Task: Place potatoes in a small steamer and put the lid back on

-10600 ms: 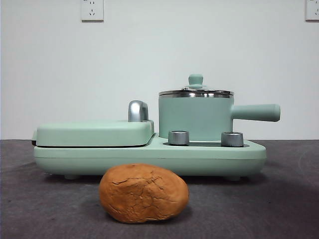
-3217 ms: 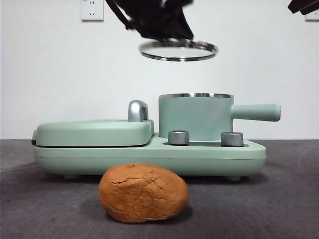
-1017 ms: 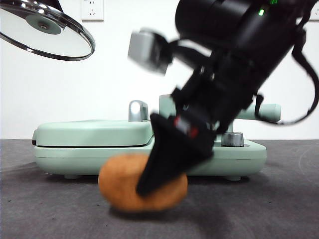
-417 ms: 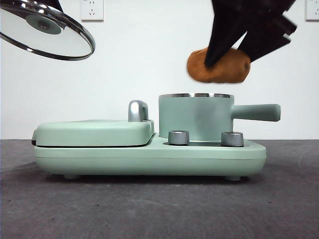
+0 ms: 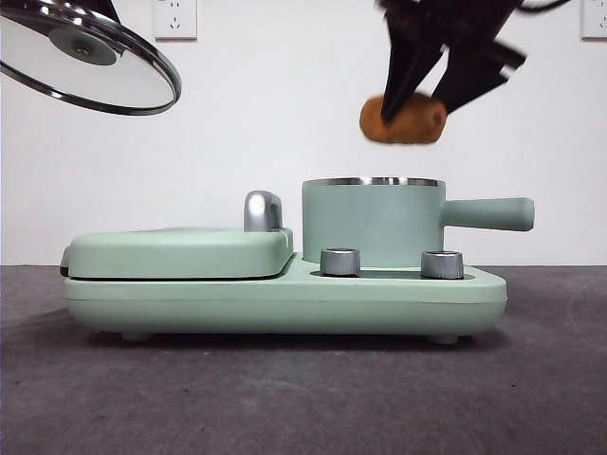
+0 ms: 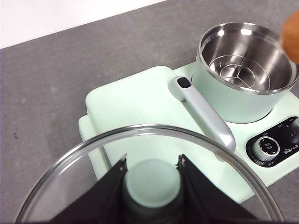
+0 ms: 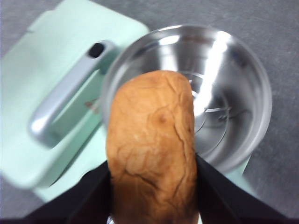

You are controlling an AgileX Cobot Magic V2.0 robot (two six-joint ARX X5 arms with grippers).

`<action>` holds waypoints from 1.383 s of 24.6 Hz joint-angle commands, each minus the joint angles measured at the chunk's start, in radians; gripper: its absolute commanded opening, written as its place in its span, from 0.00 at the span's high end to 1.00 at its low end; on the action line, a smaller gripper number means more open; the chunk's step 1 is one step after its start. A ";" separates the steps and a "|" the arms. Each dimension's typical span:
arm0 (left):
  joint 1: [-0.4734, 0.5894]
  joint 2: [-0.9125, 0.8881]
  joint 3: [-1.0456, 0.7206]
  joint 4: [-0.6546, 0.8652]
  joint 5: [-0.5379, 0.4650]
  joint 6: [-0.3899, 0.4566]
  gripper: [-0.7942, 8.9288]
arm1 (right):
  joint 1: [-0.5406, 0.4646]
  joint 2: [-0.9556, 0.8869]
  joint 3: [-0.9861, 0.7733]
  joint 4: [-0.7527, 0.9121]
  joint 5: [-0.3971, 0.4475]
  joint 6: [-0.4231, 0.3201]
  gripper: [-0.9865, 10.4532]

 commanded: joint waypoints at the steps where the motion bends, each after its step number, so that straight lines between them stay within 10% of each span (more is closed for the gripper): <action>1: -0.003 0.003 0.017 0.026 0.001 -0.003 0.91 | -0.005 0.099 0.076 0.004 -0.014 -0.031 0.75; 22: -0.003 0.003 0.017 0.026 0.001 -0.023 0.91 | -0.018 0.391 0.253 0.010 -0.021 -0.074 0.63; 28: -0.003 0.003 0.017 0.026 0.001 -0.019 0.91 | -0.016 0.271 0.286 -0.123 -0.036 -0.042 0.63; 34: -0.003 0.003 0.017 0.026 0.002 -0.020 0.91 | -0.047 -0.012 -0.038 0.067 -0.010 -0.040 0.63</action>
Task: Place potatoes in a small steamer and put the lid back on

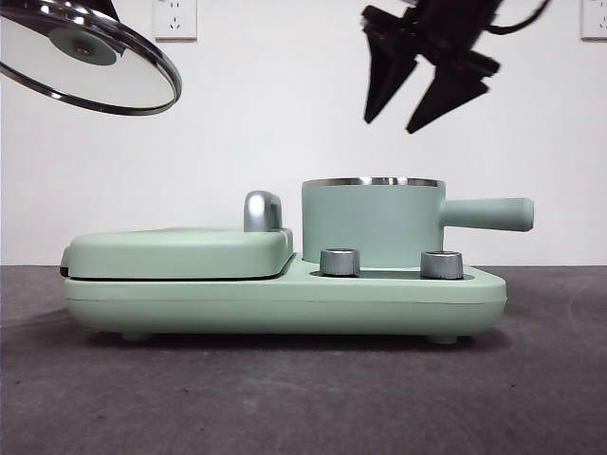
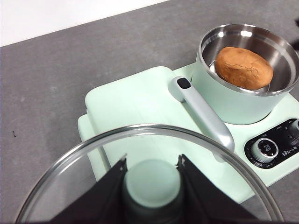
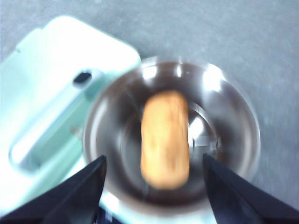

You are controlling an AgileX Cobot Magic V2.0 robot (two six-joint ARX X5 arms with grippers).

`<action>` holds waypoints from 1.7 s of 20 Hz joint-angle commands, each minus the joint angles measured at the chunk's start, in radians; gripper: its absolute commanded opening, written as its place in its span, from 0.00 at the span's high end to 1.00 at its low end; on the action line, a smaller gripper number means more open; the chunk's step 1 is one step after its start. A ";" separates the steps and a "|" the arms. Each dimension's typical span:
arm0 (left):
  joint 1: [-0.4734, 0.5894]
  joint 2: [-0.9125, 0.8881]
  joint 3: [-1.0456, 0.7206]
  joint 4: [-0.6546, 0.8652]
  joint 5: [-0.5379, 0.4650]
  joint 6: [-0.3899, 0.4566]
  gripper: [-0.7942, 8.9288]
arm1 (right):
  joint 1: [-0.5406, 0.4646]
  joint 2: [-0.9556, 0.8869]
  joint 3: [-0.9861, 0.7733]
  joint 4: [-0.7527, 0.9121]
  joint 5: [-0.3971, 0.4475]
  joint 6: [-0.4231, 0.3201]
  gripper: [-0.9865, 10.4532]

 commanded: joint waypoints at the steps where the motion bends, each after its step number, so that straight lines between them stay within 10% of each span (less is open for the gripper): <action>1: -0.003 0.003 0.017 0.026 0.002 -0.005 0.91 | -0.019 -0.105 -0.131 0.039 0.005 0.013 0.63; 16: -0.121 0.109 0.017 0.193 0.111 -0.016 0.91 | -0.245 -0.743 -0.643 -0.043 0.004 0.036 0.63; 23: -0.244 0.347 0.048 0.566 0.098 -0.072 0.91 | -0.244 -0.787 -0.643 -0.053 0.003 0.036 0.63; 34: -0.291 0.774 0.346 0.740 0.085 -0.023 0.91 | -0.244 -0.787 -0.643 -0.053 0.004 0.033 0.63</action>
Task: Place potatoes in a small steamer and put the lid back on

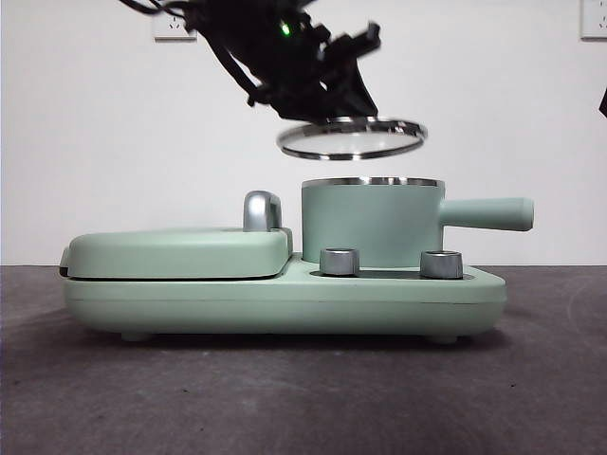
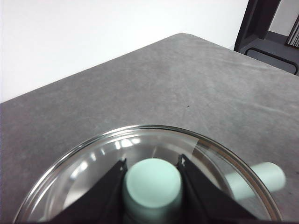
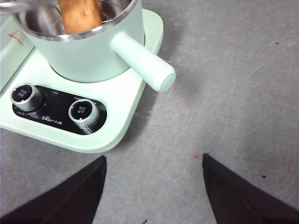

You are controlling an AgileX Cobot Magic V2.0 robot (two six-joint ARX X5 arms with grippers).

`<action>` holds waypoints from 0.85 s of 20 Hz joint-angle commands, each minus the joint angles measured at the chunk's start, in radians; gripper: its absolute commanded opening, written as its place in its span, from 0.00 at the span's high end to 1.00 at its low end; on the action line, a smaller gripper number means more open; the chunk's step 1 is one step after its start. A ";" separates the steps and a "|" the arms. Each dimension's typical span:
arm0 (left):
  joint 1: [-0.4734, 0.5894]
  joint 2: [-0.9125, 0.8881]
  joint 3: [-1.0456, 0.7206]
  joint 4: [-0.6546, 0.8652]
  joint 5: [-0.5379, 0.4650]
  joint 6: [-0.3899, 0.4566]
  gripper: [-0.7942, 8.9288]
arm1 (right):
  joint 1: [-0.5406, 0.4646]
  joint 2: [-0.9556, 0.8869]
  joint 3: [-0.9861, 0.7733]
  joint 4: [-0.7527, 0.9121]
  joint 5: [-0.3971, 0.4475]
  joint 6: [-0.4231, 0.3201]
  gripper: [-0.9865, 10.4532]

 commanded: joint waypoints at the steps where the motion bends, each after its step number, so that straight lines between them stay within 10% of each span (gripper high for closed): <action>1: -0.010 0.056 0.051 0.070 -0.002 0.028 0.91 | 0.003 0.006 0.006 0.007 0.000 0.007 0.63; 17: -0.016 0.151 0.060 0.197 0.005 0.039 0.91 | 0.003 0.014 0.005 0.008 0.002 0.007 0.63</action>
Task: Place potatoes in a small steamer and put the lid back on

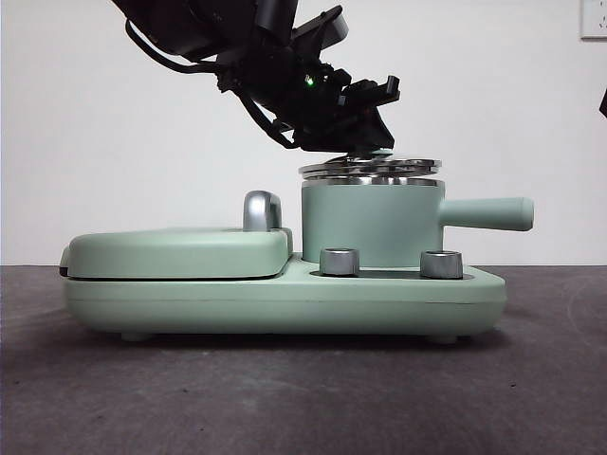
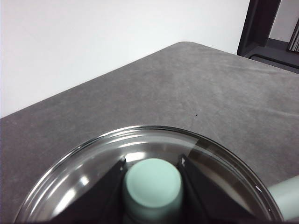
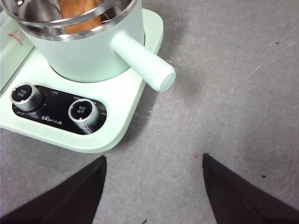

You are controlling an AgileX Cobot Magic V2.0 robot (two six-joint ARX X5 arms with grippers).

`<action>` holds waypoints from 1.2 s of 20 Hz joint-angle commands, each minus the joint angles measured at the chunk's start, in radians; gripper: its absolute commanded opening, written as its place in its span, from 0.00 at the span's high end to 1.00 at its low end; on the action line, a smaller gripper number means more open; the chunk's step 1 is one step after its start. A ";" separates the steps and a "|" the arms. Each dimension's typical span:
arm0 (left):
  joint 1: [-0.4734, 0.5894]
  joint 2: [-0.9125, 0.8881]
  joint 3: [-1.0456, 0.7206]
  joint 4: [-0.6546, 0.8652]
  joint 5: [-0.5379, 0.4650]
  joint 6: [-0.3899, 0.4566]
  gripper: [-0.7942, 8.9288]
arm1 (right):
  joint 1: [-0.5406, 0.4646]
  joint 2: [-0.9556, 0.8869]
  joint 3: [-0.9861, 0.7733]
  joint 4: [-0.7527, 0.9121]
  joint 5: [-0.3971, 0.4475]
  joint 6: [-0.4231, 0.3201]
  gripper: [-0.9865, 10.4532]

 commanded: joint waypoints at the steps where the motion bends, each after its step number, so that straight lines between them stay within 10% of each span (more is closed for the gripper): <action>1: -0.013 0.026 0.030 0.031 0.005 0.006 0.91 | 0.003 0.014 0.005 0.009 0.001 0.006 0.63; 18: -0.014 -0.044 0.032 -0.092 0.000 0.005 0.73 | 0.003 0.017 0.005 0.009 0.000 0.007 0.63; 24: 0.006 -0.204 0.031 -0.420 0.001 -0.095 0.73 | 0.003 0.017 0.005 -0.005 -0.005 0.007 0.63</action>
